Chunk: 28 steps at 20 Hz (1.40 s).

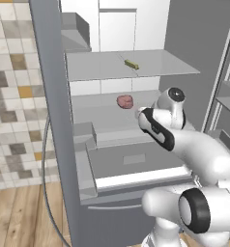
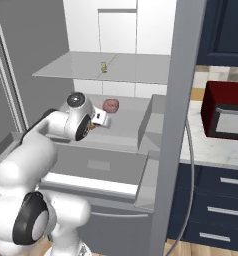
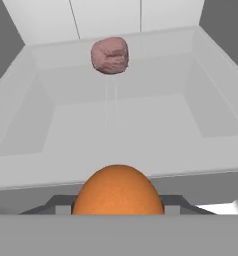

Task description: Pick the egg and butter from the fridge and place them by the bowl for mixing.

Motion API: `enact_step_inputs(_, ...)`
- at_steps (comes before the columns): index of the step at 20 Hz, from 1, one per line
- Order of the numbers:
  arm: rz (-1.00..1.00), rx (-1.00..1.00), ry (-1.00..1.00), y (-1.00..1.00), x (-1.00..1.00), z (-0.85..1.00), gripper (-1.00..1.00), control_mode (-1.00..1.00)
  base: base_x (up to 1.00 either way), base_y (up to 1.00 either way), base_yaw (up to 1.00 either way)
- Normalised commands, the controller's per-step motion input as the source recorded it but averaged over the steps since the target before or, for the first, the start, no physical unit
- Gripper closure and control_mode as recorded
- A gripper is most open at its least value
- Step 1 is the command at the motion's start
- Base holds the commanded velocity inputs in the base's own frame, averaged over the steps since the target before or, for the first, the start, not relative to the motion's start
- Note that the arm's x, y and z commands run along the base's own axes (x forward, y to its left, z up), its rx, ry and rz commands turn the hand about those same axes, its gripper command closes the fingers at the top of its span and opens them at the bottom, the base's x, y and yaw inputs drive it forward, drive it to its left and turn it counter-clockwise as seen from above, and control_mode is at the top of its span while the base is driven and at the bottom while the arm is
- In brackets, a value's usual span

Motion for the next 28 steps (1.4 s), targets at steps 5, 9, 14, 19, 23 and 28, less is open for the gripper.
enact_step_inputs(5, 0.00, 0.00, 0.00, 0.10, -0.49, 0.37, 1.00, -1.00, 0.00, 0.00, 0.00)
enact_step_inputs(9, 0.00, 0.00, -0.01, 0.09, -0.44, 0.26, 1.00, -1.00, 0.00, 0.00, 0.00)
enact_step_inputs(14, 0.00, 0.00, 0.00, 0.03, -0.37, 0.27, 1.00, -1.00, 0.00, 0.00, 0.00)
enact_step_inputs(19, 0.00, 0.00, -0.03, 0.01, -0.04, 0.03, 1.00, -1.00, 0.00, 0.00, 0.00)
enact_step_inputs(23, 0.00, 0.00, 0.00, 0.00, 0.00, 0.00, 1.00, -1.00, 0.00, 0.00, 0.00)
enact_step_inputs(28, 0.00, 0.00, 0.00, 0.00, 0.00, 0.00, 1.00, 1.00, 0.00, 0.00, 0.00)
